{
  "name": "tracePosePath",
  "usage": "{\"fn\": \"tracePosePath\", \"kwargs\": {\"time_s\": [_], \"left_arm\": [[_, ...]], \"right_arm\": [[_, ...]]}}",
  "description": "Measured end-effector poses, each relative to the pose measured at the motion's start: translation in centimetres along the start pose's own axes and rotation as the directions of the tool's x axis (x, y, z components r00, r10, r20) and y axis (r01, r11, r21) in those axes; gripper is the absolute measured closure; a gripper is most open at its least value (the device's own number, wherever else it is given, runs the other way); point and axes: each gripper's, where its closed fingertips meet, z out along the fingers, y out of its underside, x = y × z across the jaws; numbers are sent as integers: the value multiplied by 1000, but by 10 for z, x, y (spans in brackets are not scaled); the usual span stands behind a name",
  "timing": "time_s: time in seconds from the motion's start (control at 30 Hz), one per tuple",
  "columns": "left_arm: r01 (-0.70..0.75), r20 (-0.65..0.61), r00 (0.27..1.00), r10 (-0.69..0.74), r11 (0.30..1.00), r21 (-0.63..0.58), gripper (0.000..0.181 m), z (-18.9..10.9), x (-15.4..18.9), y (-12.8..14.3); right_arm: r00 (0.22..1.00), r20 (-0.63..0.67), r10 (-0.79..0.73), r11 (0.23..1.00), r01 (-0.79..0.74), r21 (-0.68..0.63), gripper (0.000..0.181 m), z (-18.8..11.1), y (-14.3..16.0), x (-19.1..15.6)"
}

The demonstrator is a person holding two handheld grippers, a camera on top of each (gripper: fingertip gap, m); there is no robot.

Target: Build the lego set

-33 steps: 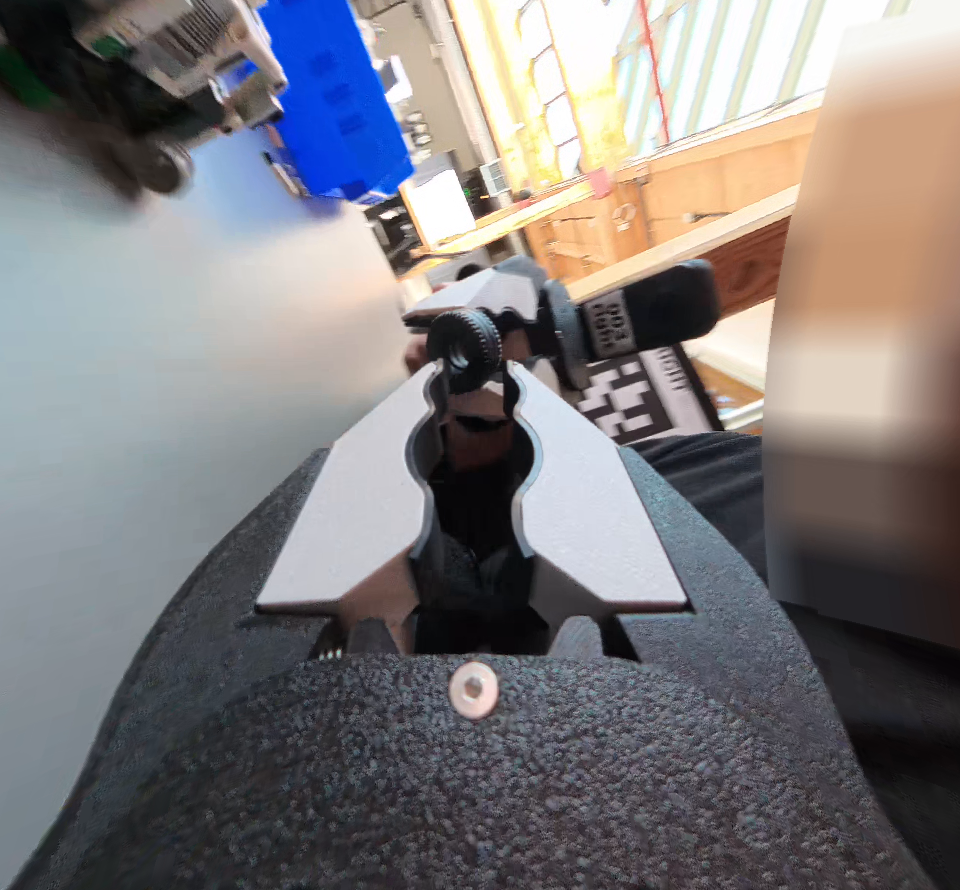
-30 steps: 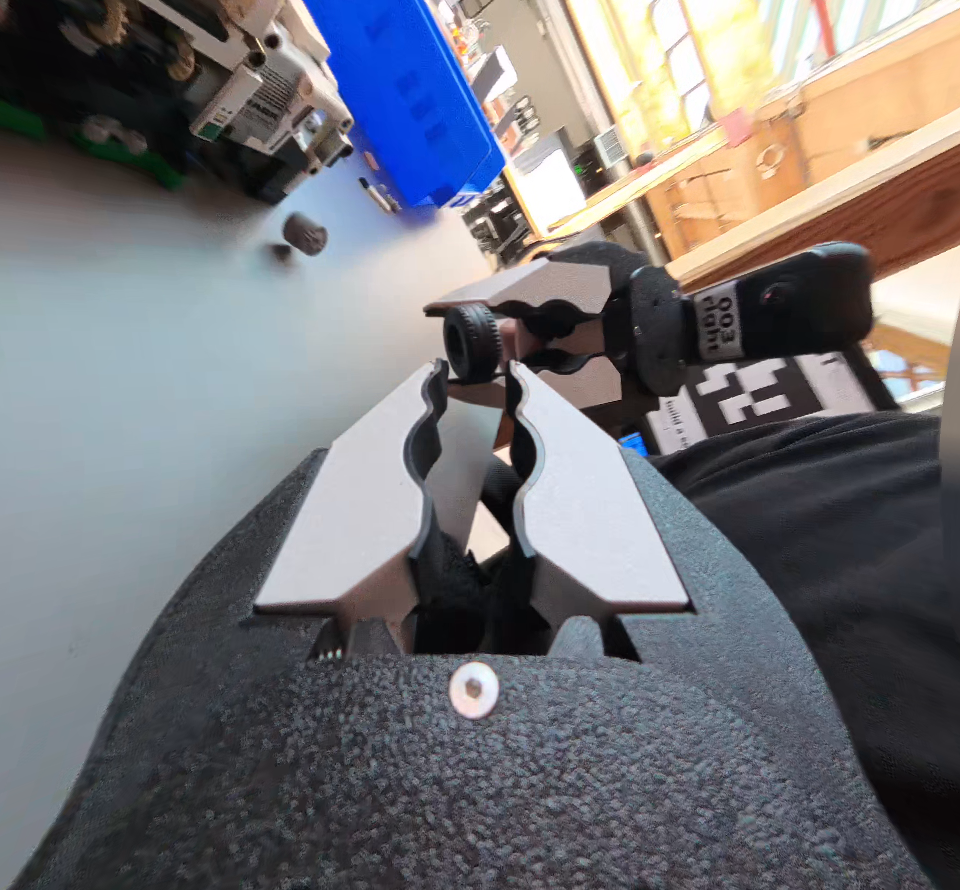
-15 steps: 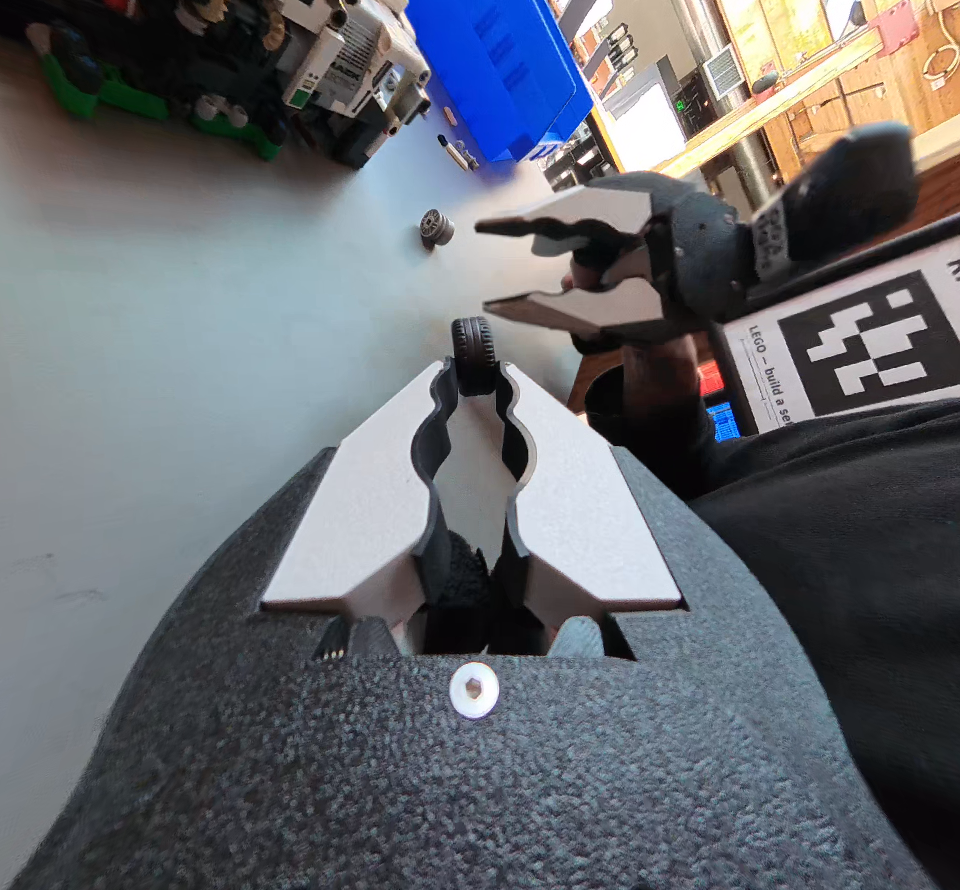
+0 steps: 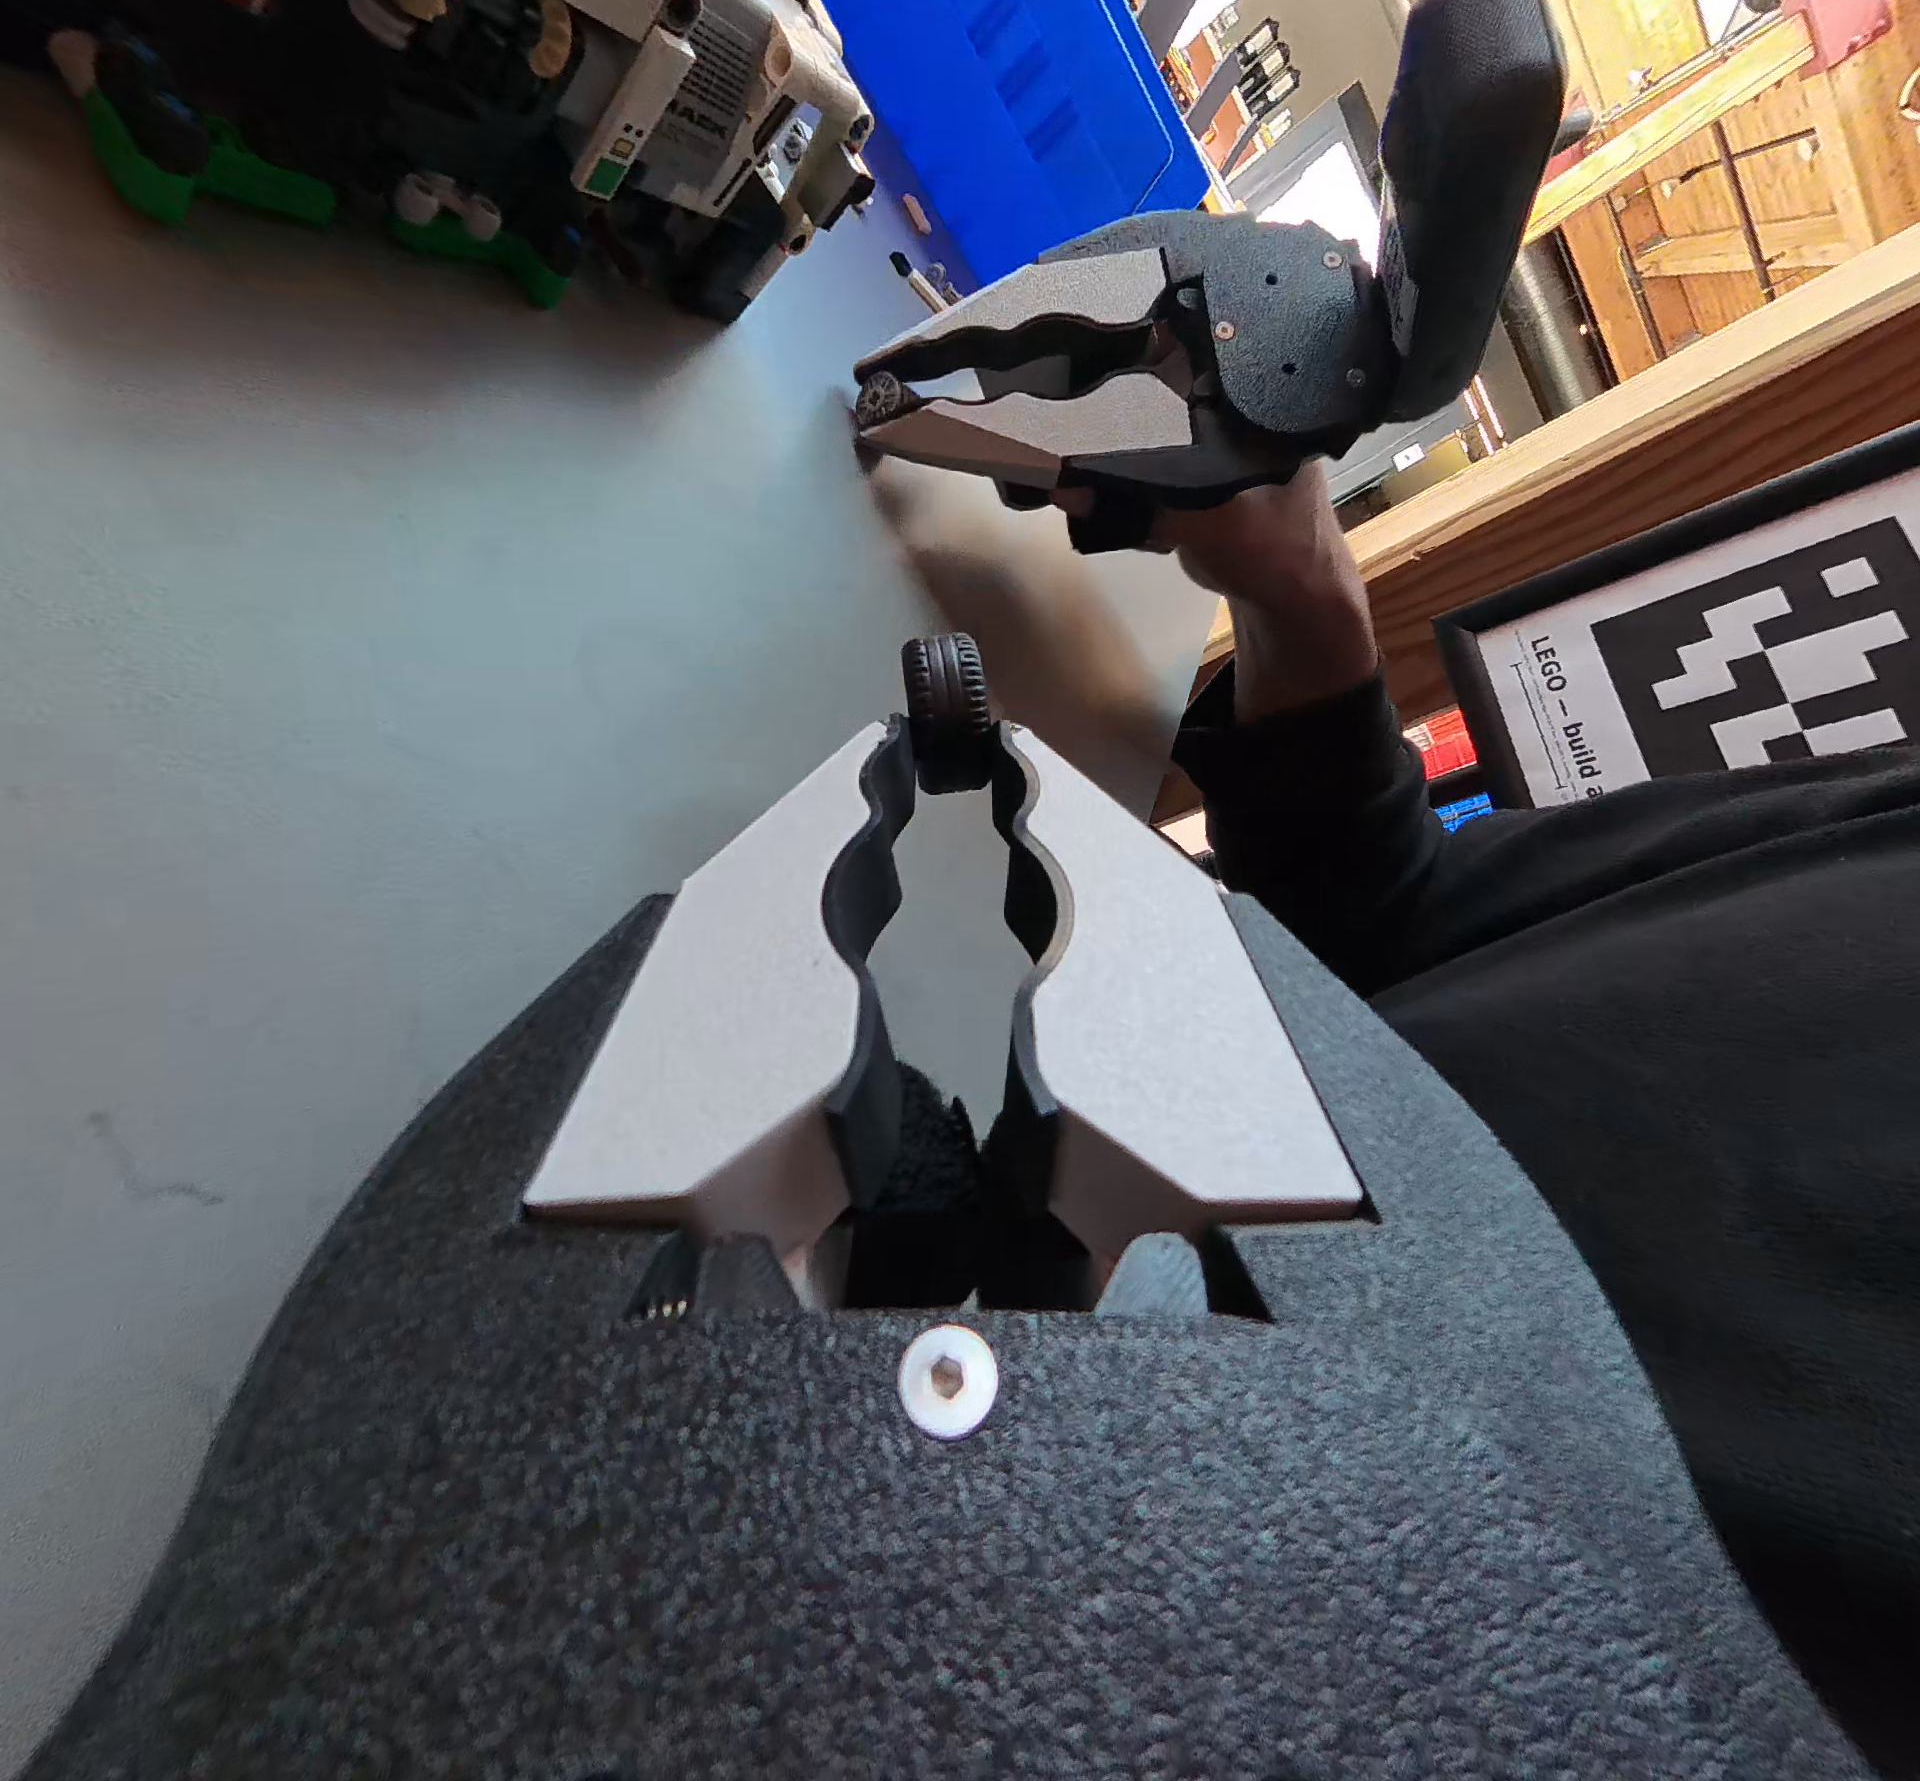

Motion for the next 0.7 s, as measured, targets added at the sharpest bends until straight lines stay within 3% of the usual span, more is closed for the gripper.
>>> {"fn": "tracePosePath", "kwargs": {"time_s": [0.2, 0.33, 0.4, 0.53, 0.7], "left_arm": [[5, -12, 1000, -5, 1000, -8, 168, 0, 1, 1], [5, -12, 1000, -5, 1000, -5, 168, 0, 1, 1], [6, -12, 1000, -7, 1000, -4, 168, 0, 1, 0], [4, -7, 1000, -4, 1000, -3, 168, 0, 0, 0], [-10, -4, 1000, 10, 1000, -20, 168, 2, 1, 3]], "right_arm": [[999, 11, -50, 999, 51, -20, 164, -8, -2, -5], [982, 179, 60, 984, -88, 153, 164, -20, -26, -35], [966, 220, 138, 973, -173, 150, 164, -20, -19, -52], [982, 30, 185, 979, -187, 81, 164, -31, 19, -61], [958, -75, 276, 954, -264, 140, 164, -47, 41, -60]]}}
